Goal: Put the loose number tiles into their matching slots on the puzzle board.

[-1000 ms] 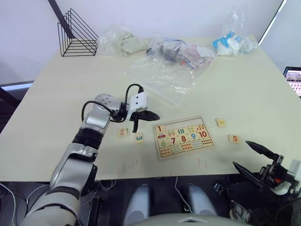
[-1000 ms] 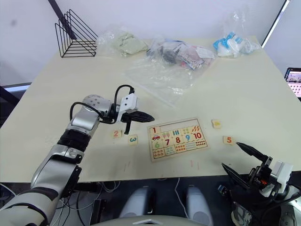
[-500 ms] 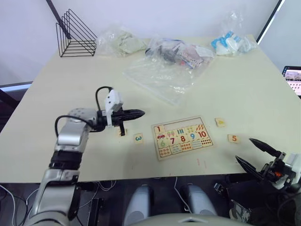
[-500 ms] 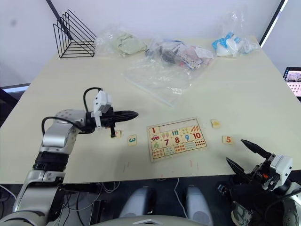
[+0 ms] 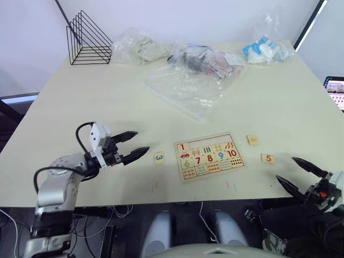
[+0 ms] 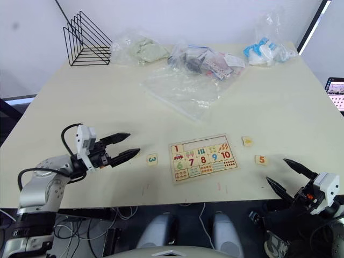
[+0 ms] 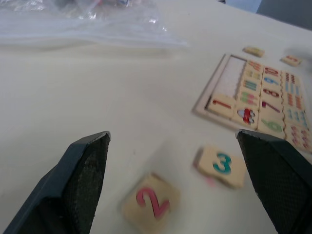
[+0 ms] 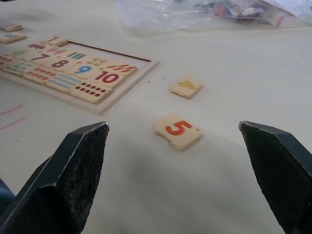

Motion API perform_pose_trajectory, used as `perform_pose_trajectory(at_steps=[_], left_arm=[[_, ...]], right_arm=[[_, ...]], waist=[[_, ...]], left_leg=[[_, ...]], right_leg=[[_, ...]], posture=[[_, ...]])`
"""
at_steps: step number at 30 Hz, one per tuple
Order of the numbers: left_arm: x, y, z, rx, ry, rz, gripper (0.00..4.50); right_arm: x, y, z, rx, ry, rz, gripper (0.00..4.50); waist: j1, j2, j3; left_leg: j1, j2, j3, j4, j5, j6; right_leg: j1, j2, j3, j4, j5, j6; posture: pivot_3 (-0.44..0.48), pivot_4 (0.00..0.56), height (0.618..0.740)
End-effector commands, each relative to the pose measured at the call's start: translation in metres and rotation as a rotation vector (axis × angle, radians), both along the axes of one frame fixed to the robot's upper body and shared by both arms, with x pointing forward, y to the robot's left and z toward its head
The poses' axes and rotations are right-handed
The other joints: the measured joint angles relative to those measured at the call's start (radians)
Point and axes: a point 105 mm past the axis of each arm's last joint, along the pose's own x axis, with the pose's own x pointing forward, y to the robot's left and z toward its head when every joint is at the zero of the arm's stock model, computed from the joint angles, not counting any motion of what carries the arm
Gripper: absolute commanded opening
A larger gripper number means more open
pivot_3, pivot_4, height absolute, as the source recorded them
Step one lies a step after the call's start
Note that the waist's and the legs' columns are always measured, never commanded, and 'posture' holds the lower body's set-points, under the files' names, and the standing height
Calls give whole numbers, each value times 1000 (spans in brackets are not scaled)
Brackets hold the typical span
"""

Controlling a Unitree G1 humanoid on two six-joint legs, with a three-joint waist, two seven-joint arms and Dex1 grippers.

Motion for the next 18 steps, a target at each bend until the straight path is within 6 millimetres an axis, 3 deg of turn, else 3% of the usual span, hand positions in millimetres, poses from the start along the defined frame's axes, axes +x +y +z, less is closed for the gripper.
perform_pose_trajectory(at_steps=[1, 6, 18], left_arm=[[-11, 15, 12, 0, -56, 46, 4395], [-32, 27, 0, 23, -45, 95, 4395], [-49, 37, -6, 64, -64, 137, 4395]], right_arm=[[4, -10, 13, 18, -34, -45, 4500], [5, -13, 14, 15, -30, -58, 4500], [-3, -17, 12, 33, 2, -14, 4500]], waist=[[3, 0, 0], [11, 0, 0], [7, -1, 0]], left_leg=[[0, 0, 0, 0, 0, 0], [0, -1, 1, 0, 0, 0], [0, -1, 1, 0, 0, 0]], right_leg=[[0, 0, 0, 0, 0, 0], [0, -1, -1, 0, 0, -1], [0, 0, -1, 0, -1, -1]], posture=[[0, 150, 740], [0, 150, 740], [0, 150, 740]])
